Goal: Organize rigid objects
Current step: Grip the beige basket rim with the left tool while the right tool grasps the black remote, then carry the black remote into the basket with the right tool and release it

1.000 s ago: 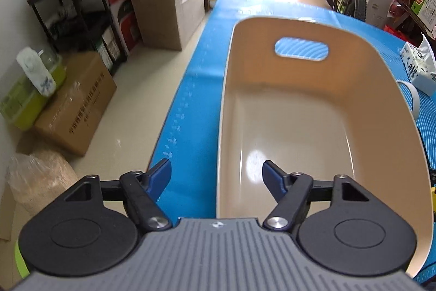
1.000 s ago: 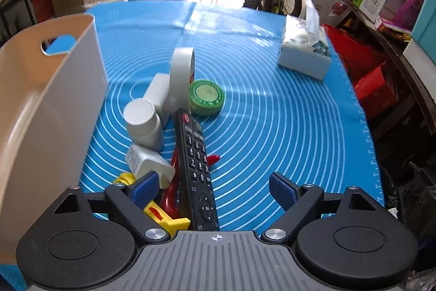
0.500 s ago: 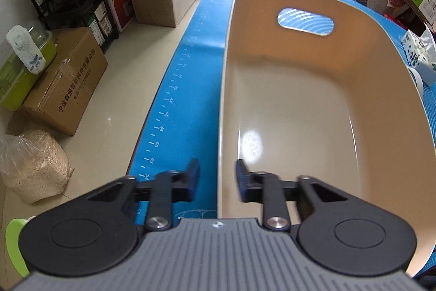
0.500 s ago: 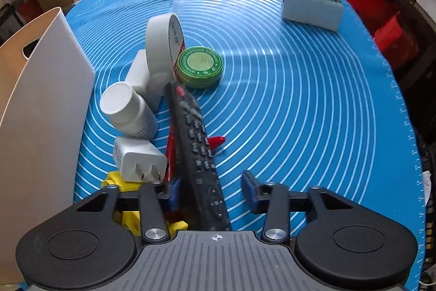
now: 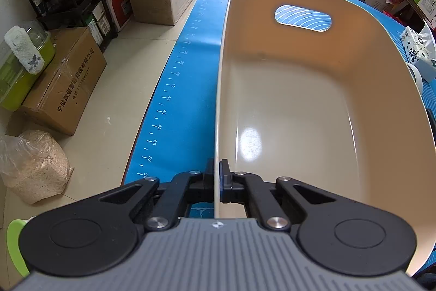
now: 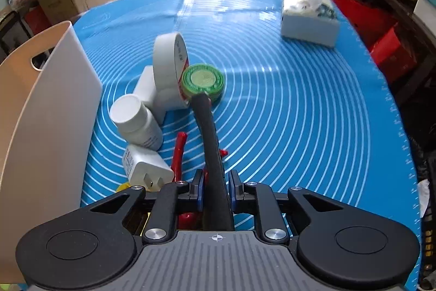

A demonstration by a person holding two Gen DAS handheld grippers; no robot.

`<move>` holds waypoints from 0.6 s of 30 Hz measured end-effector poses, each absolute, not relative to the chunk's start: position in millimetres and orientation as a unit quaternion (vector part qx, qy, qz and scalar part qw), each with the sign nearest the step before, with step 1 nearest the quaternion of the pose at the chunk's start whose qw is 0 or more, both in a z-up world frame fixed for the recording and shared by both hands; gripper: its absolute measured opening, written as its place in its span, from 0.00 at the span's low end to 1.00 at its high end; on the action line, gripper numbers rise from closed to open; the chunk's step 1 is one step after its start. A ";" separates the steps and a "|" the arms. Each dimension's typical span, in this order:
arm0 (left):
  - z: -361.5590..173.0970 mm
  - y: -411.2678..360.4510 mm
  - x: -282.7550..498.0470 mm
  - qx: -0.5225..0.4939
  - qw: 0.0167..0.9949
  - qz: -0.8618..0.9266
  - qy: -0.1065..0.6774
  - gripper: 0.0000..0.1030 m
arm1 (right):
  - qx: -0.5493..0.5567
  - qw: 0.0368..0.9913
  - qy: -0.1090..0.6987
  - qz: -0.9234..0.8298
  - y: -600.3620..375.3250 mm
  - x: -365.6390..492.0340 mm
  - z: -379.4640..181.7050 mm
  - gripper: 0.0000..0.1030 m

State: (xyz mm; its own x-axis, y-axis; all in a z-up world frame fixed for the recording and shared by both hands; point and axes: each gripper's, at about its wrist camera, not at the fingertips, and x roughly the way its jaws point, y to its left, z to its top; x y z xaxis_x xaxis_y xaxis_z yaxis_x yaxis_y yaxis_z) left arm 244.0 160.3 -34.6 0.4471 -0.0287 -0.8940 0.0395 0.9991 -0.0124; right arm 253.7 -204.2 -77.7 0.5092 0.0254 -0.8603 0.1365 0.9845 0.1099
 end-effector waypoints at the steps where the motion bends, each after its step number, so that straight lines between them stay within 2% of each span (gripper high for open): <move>1: -34.5 160.4 243.8 0.005 0.851 -0.020 0.525 0.03 | 0.083 0.867 0.491 -0.035 -204.8 252.7 -75.3 0.27; 18: -35.1 157.3 242.6 0.006 0.851 -0.021 0.524 0.03 | 0.129 0.894 0.423 -0.074 -212.6 233.9 -29.2 0.26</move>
State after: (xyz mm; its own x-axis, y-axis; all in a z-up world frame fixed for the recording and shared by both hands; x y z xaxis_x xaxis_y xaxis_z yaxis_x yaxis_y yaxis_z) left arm 242.6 157.3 -35.1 0.4494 -0.0289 -0.8928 0.0422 0.9990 -0.0111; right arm 233.9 -212.6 -29.2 0.6307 -0.0236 -0.7757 0.2425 0.9555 0.1680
